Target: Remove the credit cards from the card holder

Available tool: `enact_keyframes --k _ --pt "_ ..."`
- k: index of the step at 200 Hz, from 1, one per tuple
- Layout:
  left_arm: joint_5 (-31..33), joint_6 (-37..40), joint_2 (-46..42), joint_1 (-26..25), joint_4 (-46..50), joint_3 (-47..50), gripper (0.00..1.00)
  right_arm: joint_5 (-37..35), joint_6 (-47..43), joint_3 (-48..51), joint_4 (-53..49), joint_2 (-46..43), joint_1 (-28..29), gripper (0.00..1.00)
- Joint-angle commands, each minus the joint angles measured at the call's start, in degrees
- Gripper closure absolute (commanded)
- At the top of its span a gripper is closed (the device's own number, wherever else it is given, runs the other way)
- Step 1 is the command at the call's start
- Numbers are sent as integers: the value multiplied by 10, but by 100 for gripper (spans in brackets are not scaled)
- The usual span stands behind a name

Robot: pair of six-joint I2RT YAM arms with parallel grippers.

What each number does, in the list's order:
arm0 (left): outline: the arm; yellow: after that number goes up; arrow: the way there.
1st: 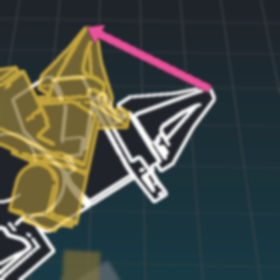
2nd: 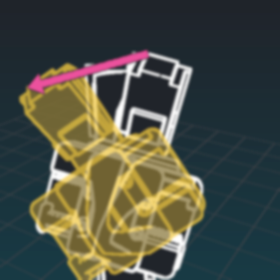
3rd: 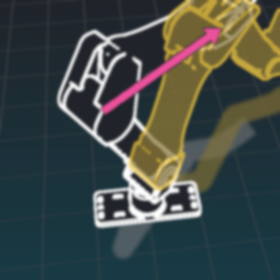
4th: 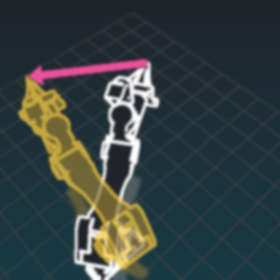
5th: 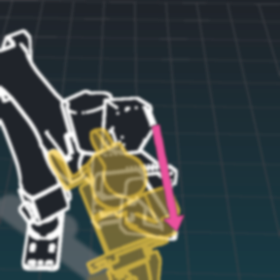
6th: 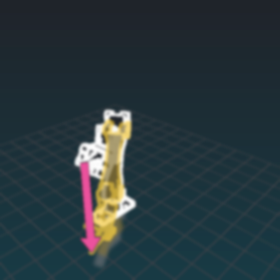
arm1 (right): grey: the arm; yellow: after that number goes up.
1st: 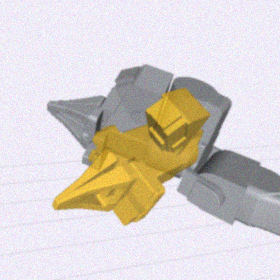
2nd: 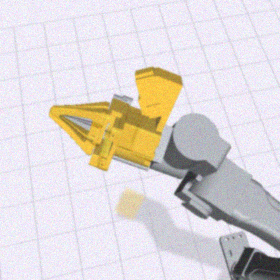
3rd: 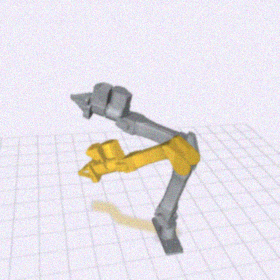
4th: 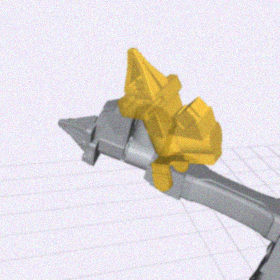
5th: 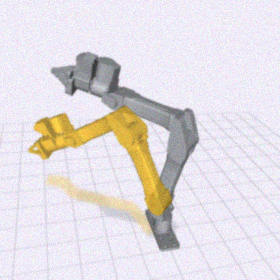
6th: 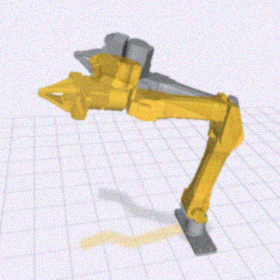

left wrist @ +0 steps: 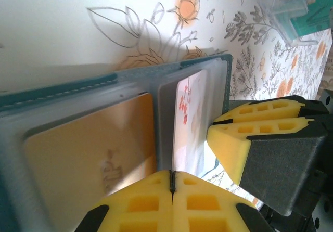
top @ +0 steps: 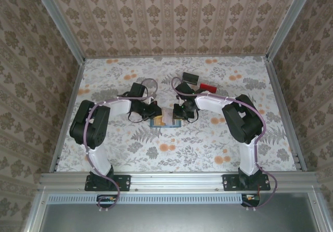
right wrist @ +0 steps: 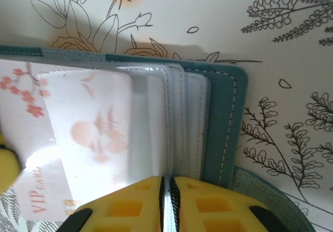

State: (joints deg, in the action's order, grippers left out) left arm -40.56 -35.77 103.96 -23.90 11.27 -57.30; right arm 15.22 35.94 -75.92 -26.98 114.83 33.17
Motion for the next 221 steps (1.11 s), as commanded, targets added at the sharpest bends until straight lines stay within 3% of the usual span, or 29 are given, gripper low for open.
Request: enact_keyframes --k 1,58,97,118,136,169,221 --pt "-6 27 -28 10 22 9 100 -42 -6 20 -35 43 6 82" --pt "8 61 -74 38 71 13 100 -2 10 25 20 2 2 80" --pt "22 61 -162 67 79 62 100 39 53 48 134 -85 2 69" --pt "18 52 -217 74 80 73 100 71 74 77 205 -134 2 55" --pt "8 33 -259 74 69 76 100 94 110 101 277 -160 2 41" --pt "-16 -17 -314 79 11 82 100 137 175 117 392 -179 3 26" --pt "-60 -134 -355 85 -88 87 100 207 276 110 496 -176 3 25"
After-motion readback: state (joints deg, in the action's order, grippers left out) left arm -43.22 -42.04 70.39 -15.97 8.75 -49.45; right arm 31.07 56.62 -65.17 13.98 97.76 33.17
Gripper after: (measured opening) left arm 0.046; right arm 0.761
